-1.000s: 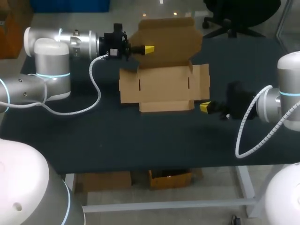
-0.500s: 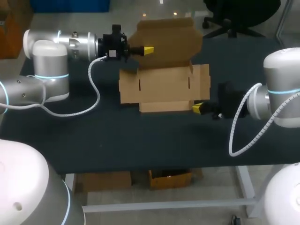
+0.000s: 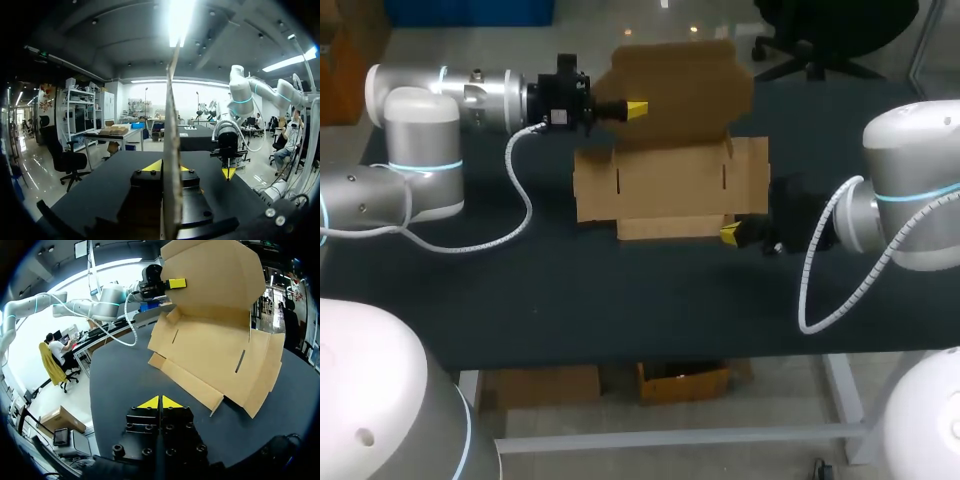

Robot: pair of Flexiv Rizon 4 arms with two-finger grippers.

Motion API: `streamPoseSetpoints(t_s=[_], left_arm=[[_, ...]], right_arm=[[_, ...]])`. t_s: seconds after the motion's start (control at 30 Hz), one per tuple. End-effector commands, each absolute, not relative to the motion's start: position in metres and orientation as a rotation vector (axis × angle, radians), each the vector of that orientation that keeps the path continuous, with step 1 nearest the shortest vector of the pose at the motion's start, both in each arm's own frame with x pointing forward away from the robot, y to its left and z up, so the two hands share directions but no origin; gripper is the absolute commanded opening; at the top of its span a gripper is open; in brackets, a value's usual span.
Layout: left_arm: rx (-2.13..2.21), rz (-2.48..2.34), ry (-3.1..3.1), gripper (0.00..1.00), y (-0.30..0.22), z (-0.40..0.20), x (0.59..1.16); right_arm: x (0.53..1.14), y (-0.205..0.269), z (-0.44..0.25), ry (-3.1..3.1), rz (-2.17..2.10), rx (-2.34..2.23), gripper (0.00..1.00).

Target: Assemble the packaging by folding the flat box into shape, placing the metal phone stand inside, and closing the box properly

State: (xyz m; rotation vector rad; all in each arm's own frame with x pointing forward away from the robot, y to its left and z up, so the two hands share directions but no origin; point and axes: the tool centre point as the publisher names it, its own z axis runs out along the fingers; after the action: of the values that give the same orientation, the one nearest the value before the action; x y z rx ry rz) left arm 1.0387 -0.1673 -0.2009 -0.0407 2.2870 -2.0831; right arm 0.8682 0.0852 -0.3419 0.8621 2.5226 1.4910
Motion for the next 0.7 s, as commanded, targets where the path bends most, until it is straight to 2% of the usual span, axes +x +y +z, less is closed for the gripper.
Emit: streamPoseSetpoints(t_s=[0.03,0.7], left_arm=[[-0.041,-2.085,2.286,0.00,-0.166,-0.201,1.033],[-0.039,-2.095,2.286,0.00,-0.169,-0.199,1.020]], right_arm=[[0.867,0.088,-0.345,2.518,1.470,0.869,0.00],[0.852,0.082,-0.353,2.359,1.591,1.049,0.00]])
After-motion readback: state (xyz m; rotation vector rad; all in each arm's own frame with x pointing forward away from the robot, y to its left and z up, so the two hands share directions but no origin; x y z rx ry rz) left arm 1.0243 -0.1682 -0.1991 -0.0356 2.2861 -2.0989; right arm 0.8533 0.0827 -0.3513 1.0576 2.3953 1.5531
